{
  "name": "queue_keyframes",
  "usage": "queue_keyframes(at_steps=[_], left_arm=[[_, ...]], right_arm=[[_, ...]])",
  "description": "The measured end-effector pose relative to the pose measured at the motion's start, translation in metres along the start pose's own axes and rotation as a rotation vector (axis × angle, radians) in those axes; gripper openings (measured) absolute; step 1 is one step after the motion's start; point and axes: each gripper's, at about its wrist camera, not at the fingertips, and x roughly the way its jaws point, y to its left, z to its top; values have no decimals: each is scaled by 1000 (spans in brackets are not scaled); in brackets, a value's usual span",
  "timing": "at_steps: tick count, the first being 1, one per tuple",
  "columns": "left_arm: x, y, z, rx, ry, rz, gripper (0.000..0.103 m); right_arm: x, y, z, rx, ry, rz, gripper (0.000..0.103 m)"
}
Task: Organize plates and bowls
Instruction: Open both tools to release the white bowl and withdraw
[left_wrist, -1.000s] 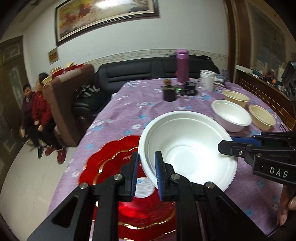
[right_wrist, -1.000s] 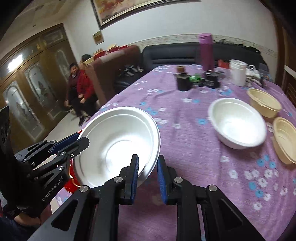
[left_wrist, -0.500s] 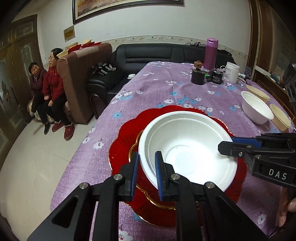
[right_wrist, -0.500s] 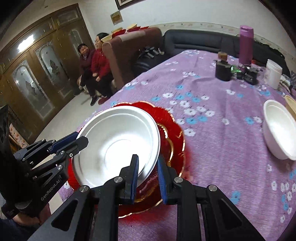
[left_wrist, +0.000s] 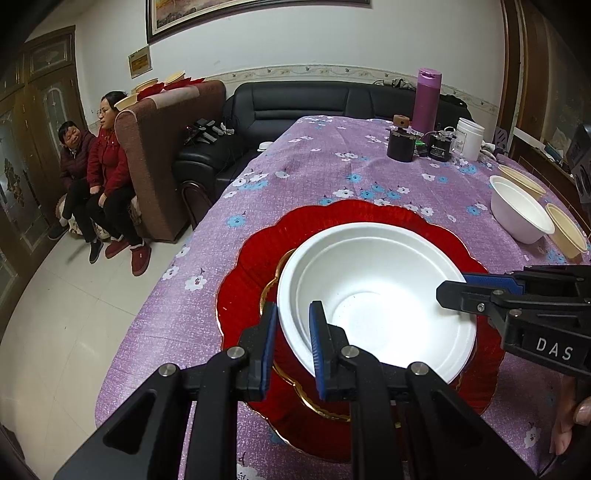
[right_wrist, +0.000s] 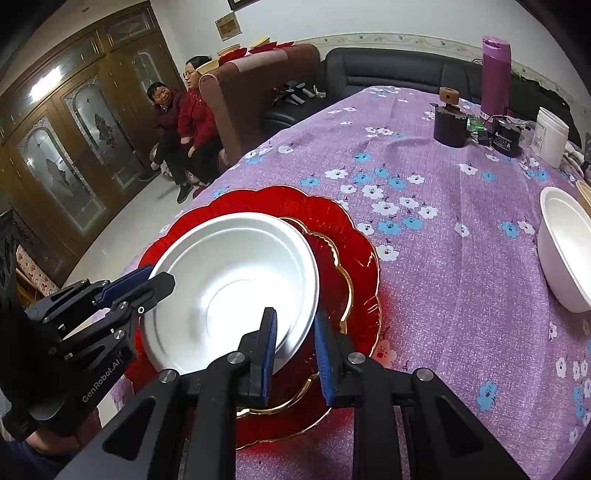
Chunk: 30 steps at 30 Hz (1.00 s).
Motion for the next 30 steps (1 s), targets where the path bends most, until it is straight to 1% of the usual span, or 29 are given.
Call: queue_keyframes(at_steps=[3,5,7,10,16,19,22,27,30], left_arm=[[-1,2,-1,-1,0,8,21],[-3,5,0,-10,-6,11,33],[-7,6,1,-10,-19,25,37],[-12,7,2,-12,-27,28,37],[-25,-2,8,4,-55,32,37],[-31,-9,11,18,-66,27,37],[-36,-22,14,43,-76,19,38],[-39,-46,21,89,-79,-1,38],[-43,-64,25,115,-78,-35,37]], right_arm=[[-1,2,0,-2,0,1,23],[-2,1,0,5,0,7,28],[-5,1,0,8,-9,7,33],[-12,1,-1,10,-26,10,35],[-32,-3,-2,21,-69,15,35],[-42,-11,-5,45,-88,22,36],[-53,-23,-7,73,-113,17,39],[-75,-50,-13,133,-159,11,40],[-87,-70,-16,178,-187,3,40]])
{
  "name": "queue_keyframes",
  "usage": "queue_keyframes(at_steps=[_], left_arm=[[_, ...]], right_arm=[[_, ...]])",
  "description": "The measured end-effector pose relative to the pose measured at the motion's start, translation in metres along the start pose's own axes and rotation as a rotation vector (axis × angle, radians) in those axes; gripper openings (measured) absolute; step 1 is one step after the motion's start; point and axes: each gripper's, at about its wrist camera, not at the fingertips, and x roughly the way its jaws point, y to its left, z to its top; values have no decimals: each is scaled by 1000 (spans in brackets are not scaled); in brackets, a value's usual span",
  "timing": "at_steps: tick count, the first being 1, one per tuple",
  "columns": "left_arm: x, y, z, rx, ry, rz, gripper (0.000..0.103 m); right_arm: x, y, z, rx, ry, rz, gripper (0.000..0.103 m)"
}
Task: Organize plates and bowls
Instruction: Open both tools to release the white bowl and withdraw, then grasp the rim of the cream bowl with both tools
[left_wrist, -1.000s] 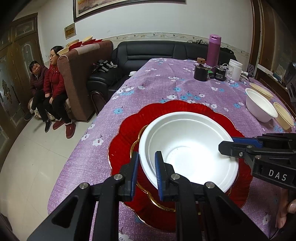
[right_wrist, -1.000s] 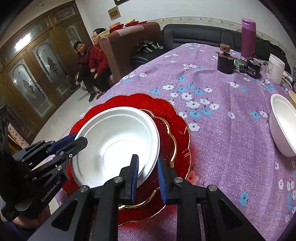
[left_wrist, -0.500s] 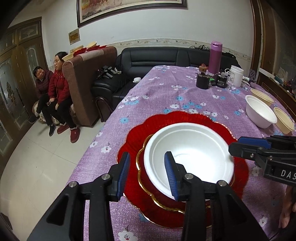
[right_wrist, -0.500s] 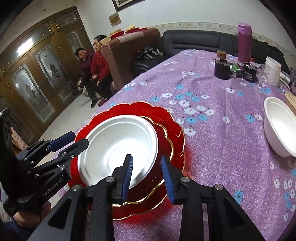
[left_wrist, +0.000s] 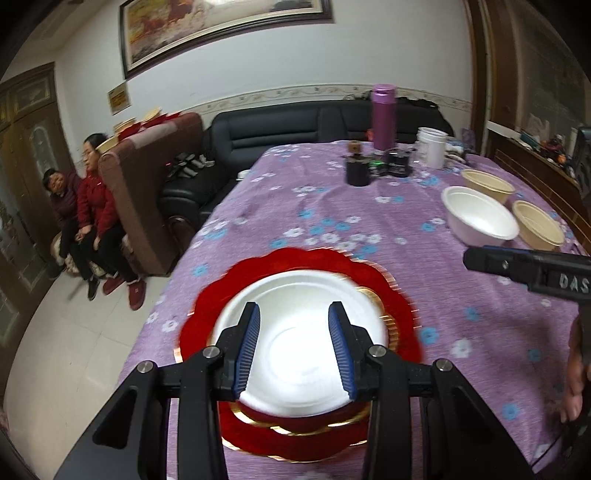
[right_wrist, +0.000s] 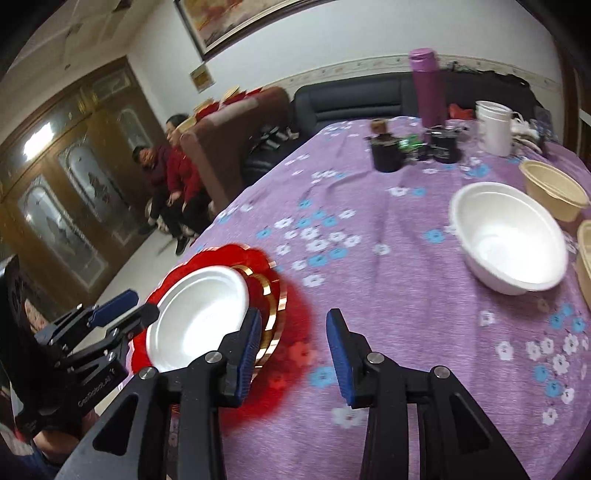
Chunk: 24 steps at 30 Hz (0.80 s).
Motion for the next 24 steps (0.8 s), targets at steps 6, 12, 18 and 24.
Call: queue_keyframes(at_steps=[6,12,18,24], left_arm=[[-5,-52,11,88,-3,-86,37],[-5,-124,16,208,31,-254,38],[1,-192,16,329,65,-369,38],[8,-222,17,361,85,-408,38]], right_arm=[[-37,-56,5,108,-73,-46,40],[-95,-147,3,293,-161,-199,40],[-146,-251,-13,538,-200,-405,40],[-152,-315,-14,639,-158,-485,40]])
